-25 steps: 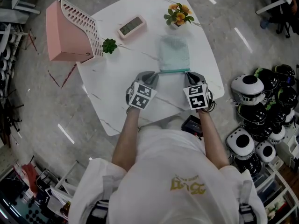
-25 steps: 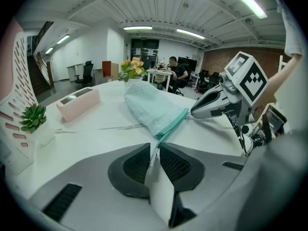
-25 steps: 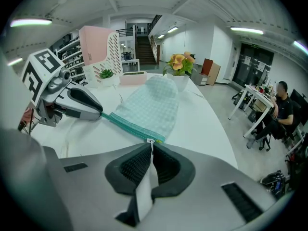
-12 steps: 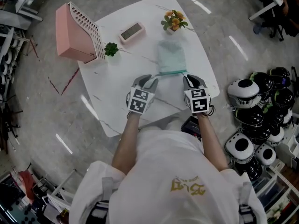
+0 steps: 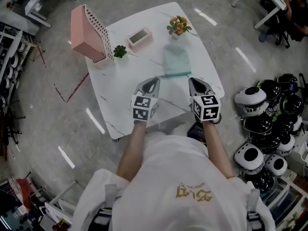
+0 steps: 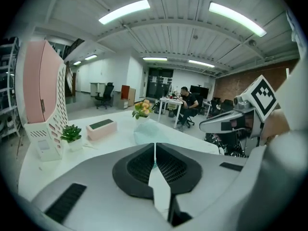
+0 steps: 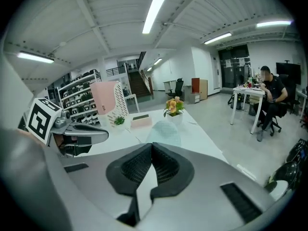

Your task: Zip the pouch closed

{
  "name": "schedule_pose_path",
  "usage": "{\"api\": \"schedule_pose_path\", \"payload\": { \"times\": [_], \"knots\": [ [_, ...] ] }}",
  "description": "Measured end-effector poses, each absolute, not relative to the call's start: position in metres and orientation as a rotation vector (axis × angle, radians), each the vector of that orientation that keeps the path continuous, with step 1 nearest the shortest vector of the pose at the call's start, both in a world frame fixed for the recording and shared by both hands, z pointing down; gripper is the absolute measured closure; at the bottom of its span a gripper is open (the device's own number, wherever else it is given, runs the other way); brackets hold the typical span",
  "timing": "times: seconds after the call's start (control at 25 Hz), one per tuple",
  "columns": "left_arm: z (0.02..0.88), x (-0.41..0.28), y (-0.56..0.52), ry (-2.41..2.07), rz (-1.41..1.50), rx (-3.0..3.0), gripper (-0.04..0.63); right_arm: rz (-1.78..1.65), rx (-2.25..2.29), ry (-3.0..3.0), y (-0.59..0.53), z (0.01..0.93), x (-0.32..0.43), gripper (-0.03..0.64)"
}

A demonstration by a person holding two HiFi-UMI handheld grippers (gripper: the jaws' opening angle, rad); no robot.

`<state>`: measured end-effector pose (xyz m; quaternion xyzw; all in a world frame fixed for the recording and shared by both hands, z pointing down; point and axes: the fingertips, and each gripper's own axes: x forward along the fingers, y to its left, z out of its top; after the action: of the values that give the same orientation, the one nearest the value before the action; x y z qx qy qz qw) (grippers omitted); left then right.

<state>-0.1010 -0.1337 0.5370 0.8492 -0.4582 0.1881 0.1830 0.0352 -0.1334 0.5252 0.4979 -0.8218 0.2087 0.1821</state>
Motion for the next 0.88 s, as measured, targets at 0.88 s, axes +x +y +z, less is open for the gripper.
{"api": "schedule_pose_path", "payload": {
  "times": [0.88],
  "knots": [
    [0.477,-0.093,-0.095,-1.296,0.295,2.422,0.578,0.471,1.452,-2.410,-0.086,0.490,0.033,0.604]
  ]
}}
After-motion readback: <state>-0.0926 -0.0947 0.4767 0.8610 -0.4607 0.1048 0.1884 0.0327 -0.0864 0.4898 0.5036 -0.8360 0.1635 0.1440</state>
